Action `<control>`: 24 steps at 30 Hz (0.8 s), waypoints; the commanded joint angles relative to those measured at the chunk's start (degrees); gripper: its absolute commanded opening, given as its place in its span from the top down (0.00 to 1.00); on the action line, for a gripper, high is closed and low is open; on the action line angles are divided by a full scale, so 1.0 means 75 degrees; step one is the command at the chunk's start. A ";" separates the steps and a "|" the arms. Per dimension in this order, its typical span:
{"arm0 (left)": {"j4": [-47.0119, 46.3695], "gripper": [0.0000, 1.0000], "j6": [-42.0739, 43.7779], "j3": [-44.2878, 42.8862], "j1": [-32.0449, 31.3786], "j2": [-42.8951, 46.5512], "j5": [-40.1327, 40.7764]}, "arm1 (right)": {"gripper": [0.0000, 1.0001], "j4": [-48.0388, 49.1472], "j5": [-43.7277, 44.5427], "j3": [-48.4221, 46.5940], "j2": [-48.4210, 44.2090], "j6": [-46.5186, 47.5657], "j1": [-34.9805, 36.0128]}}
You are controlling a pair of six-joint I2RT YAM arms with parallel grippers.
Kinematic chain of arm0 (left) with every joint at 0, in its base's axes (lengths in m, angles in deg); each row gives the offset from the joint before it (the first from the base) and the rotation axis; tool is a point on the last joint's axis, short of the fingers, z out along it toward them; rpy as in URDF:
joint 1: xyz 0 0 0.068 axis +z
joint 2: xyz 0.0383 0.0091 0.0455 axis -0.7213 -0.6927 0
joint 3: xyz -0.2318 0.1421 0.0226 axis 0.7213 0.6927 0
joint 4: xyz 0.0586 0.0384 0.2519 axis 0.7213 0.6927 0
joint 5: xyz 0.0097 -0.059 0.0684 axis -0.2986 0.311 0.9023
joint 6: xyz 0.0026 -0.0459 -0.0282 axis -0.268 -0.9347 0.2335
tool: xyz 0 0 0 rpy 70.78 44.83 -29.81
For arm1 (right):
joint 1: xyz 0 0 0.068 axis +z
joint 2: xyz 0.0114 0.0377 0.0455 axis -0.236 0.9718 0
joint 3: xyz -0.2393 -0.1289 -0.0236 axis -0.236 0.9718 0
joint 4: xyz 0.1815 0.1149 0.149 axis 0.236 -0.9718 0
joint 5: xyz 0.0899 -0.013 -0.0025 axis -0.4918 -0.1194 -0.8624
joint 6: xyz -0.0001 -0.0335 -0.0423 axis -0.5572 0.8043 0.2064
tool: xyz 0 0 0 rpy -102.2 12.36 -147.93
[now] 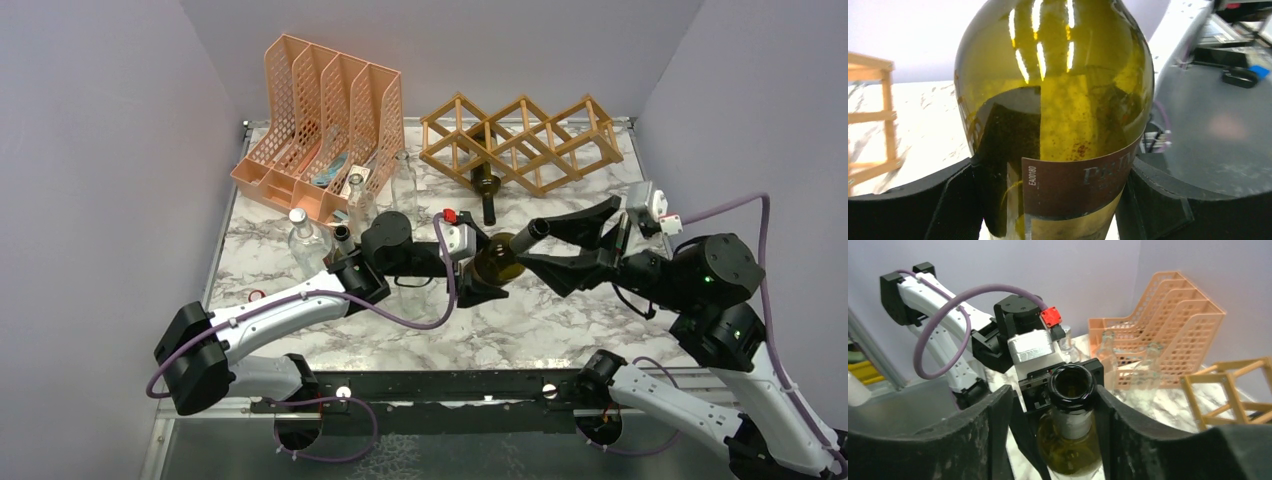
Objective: Put the wine bottle on the wine rack
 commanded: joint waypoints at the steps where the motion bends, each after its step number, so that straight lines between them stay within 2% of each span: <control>1: -0.0124 1.00 0.1082 -0.0389 0.0112 -0.0128 0.1500 | 0.28 0.0777 0.0484 -0.0092 -0.0509 -0.0467 0.0066; 3: -0.0124 1.00 0.1901 -0.0477 0.0117 -0.0156 0.1835 | 0.20 0.0674 0.0936 -0.0029 -0.0630 -0.0530 0.0066; 6: -0.0122 1.00 0.3455 -0.0626 0.0112 -0.0220 0.2329 | 0.18 0.0326 0.1507 -0.0130 -0.0700 -0.0686 0.0066; 9: -0.0124 1.00 0.4762 -0.0781 0.0112 -0.0315 0.2613 | 0.18 -0.0314 0.2080 -0.0469 -0.0602 -0.0930 0.0061; 16: -0.0113 1.00 0.7441 -0.1421 0.0113 -0.0704 0.2401 | 0.21 -0.2207 0.3491 -0.1587 -0.0082 -0.1614 0.0064; 24: 0.0578 1.00 1.0910 -0.2153 0.0114 -0.1285 0.2581 | 0.26 -0.4390 0.4308 -0.2415 0.0958 -0.1924 0.0066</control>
